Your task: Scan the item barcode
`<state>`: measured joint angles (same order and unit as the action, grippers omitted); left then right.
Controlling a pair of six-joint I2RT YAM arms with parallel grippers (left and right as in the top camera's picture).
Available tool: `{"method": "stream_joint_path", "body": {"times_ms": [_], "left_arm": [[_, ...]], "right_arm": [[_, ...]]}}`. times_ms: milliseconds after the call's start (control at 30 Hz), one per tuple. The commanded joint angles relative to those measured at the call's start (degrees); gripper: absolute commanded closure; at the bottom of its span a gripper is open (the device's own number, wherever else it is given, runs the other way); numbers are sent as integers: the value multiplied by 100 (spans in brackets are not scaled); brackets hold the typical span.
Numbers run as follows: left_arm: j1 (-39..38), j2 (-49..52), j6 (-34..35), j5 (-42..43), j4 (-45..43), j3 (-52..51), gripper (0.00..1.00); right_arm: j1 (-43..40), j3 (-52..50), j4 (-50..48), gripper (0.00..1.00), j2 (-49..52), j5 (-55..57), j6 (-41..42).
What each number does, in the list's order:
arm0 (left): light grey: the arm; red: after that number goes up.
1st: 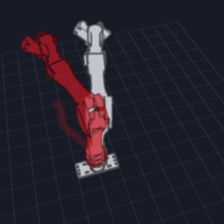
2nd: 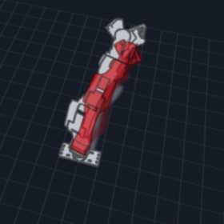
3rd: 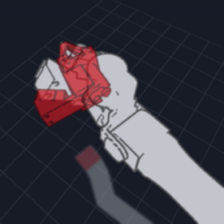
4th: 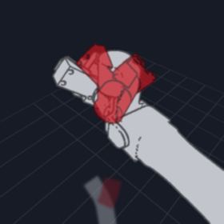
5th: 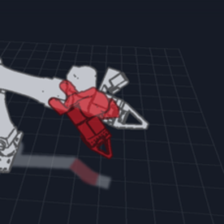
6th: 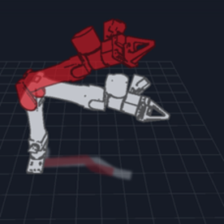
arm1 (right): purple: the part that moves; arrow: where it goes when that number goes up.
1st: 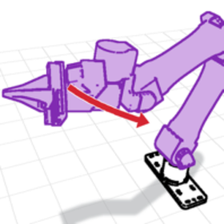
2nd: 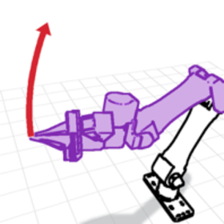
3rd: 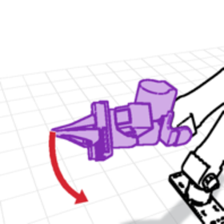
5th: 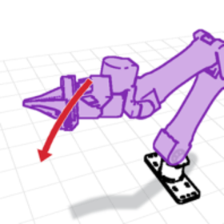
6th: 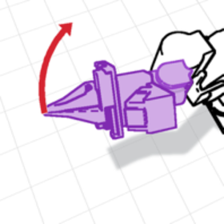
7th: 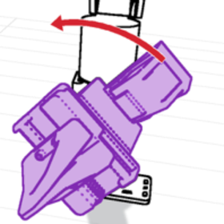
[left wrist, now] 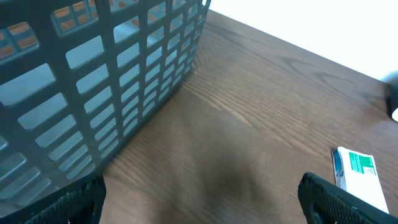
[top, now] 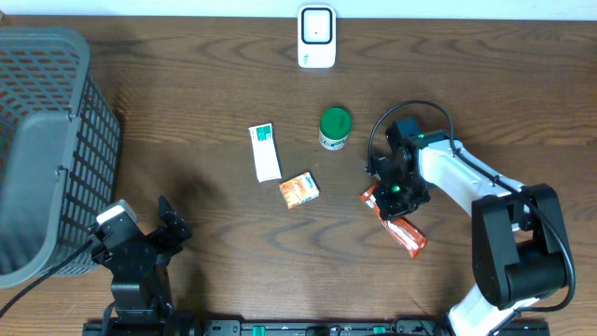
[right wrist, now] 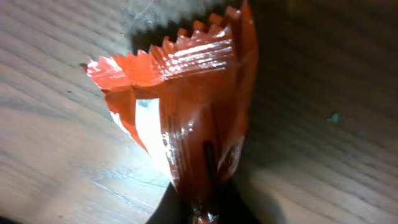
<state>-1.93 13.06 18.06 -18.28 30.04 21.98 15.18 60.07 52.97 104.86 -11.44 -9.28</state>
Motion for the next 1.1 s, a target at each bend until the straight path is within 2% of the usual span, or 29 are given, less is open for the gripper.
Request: {"method": "stream_joint_path", "body": {"times_ms": [0, 200, 300, 433, 633, 733, 933, 1000, 1067], "left_arm": [[26, -9, 26, -17, -4, -15, 1], [26, -9, 26, -17, -4, -17, 2], [26, -9, 26, -17, -4, -15, 1], [26, -9, 26, -17, -4, -15, 1], [26, -9, 26, -17, -4, -15, 1], [26, -9, 26, -17, -4, -15, 1], [26, -9, 26, -17, -4, -15, 2], [26, -9, 26, -17, -4, -15, 1], [26, -9, 26, -17, -4, -15, 1]], "right_arm": [[-9, -109, -343, 99, 48, 39, 380], [-33, -79, -1322, 99, 46, -286, 1847], [-83, -55, -1731, 99, 33, -348, 2975], [-136, -42, -1987, 99, -37, -339, 3836], [-291, -42, -2087, 99, -444, -387, 5952], [-332, -42, -2120, 99, -901, -603, 6345], [-330, -42, -2065, 99, -2450, -466, 6387], [-330, -42, -1814, 99, -2962, -192, 6850], [-330, -42, -1257, 99, -3399, 114, 7779]]}}
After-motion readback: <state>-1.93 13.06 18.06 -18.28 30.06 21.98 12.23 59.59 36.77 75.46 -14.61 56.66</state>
